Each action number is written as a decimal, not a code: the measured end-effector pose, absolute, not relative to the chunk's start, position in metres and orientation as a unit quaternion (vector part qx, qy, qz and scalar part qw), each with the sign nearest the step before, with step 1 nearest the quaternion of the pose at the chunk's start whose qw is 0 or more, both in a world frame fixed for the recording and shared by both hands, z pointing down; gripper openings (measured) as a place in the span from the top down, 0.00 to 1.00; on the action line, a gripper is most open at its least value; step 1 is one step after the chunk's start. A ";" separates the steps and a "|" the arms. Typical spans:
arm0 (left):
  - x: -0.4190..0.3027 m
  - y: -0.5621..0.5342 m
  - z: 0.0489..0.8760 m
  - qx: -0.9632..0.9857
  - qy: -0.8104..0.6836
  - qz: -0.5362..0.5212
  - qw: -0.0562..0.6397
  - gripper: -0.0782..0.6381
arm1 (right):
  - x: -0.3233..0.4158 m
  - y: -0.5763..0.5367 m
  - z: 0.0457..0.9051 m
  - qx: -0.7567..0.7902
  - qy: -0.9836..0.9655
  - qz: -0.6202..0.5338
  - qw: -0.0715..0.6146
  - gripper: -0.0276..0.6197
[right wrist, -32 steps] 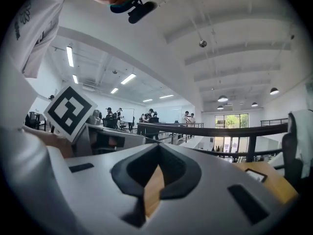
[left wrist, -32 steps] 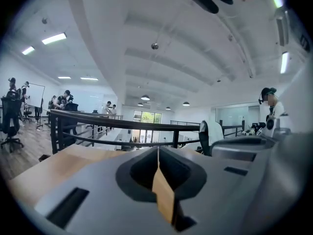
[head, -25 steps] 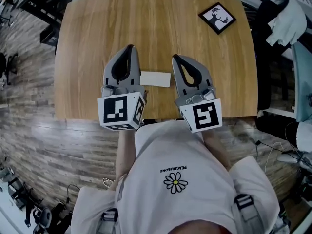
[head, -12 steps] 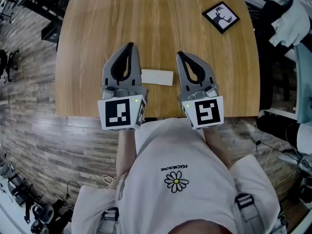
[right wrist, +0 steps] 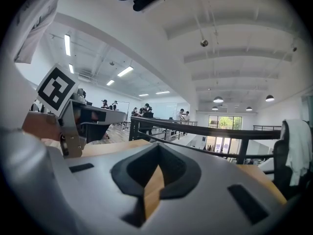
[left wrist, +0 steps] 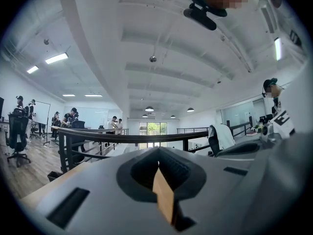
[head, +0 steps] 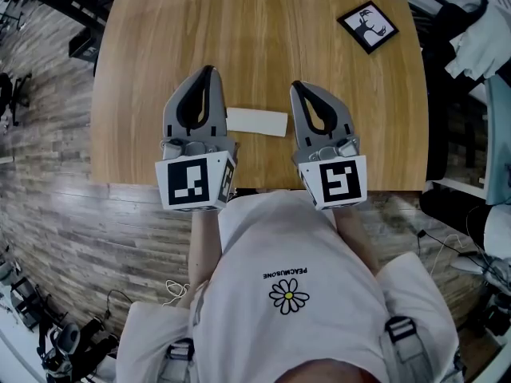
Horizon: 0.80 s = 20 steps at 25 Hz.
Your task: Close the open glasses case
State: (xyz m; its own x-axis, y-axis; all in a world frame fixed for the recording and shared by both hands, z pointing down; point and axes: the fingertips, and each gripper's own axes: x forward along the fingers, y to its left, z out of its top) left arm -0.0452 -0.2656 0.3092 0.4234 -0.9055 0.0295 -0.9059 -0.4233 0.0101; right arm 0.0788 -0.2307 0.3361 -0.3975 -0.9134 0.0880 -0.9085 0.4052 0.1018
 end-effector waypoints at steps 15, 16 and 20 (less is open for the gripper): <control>-0.050 -0.261 0.313 0.841 -0.541 0.012 0.014 0.87 | 0.071 -0.227 0.342 0.531 -0.844 -0.019 0.077 0.95; -0.050 -0.260 0.313 0.841 -0.541 0.011 0.014 0.87 | 0.070 -0.227 0.342 0.530 -0.844 -0.020 0.077 0.95; -0.053 -0.259 0.312 0.840 -0.543 0.010 0.012 0.87 | 0.067 -0.226 0.342 0.527 -0.846 -0.021 0.078 0.95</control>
State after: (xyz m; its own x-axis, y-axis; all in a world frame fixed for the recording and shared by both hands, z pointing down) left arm -0.0533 -0.2588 0.3121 0.4112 -0.9111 0.0294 -0.9115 -0.4111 0.0100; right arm 0.0671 -0.2263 0.3419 -0.4312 -0.8955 0.1102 -0.8888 0.4426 0.1190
